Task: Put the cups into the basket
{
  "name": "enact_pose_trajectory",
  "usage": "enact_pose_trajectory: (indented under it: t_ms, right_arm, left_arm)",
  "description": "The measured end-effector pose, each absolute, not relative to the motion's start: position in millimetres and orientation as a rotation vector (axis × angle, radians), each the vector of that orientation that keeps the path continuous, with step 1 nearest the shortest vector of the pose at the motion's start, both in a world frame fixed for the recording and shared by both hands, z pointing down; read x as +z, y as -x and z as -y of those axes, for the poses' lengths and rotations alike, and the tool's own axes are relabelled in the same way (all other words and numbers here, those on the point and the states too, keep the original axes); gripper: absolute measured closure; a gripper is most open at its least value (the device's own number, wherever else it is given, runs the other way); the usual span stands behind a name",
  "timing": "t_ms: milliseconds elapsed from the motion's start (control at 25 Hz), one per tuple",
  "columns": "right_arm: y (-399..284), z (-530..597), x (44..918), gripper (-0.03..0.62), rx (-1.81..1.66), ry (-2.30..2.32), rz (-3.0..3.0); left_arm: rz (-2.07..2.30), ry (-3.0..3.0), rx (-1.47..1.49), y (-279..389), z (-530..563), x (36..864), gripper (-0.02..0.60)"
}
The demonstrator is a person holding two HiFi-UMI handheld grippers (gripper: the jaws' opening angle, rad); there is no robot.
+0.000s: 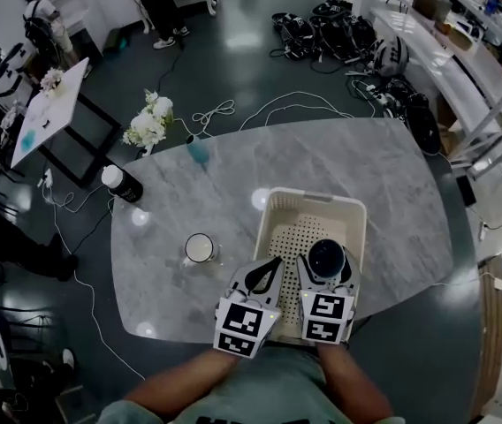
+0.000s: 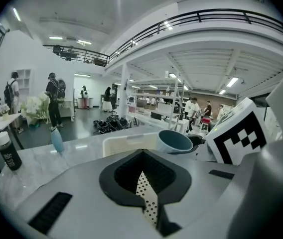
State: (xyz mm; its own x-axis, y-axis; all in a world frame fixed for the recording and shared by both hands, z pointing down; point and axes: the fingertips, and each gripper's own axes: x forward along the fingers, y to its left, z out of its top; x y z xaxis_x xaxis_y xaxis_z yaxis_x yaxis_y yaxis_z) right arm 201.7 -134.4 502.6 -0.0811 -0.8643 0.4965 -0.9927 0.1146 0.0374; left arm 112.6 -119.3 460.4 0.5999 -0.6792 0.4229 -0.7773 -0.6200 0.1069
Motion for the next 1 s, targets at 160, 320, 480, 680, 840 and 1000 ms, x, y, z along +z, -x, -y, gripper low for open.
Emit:
enact_pose_trajectory:
  t_ms: [160, 320, 480, 680, 840, 1000]
  right_arm:
    - [-207, 148, 518, 0.207, 0.463, -1.797, 1.992]
    - [-208, 157, 534, 0.207, 0.481, -1.770, 1.977]
    - [-210, 166, 550, 0.207, 0.501, -1.759, 1.957]
    - [-215, 173, 569, 0.207, 0.540, -1.755, 1.922]
    - [-218, 177, 582, 0.207, 0.562, -1.753, 1.895]
    - [-220, 177, 591, 0.207, 0.575, -1.755, 1.885]
  left_arm:
    - [1.197, -2.518, 0.525, -120, 128, 470, 0.574]
    - [1.208, -2.483, 0.532, -125, 135, 477, 0.574]
    - [1.208, -2.454, 0.541, -127, 141, 484, 0.574]
    - [1.203, -2.429, 0.548, -130, 146, 491, 0.574]
    - [1.196, -2.430, 0.546, -132, 150, 492, 0.574]
    - [1.179, -2.438, 0.545, -134, 151, 492, 0.574]
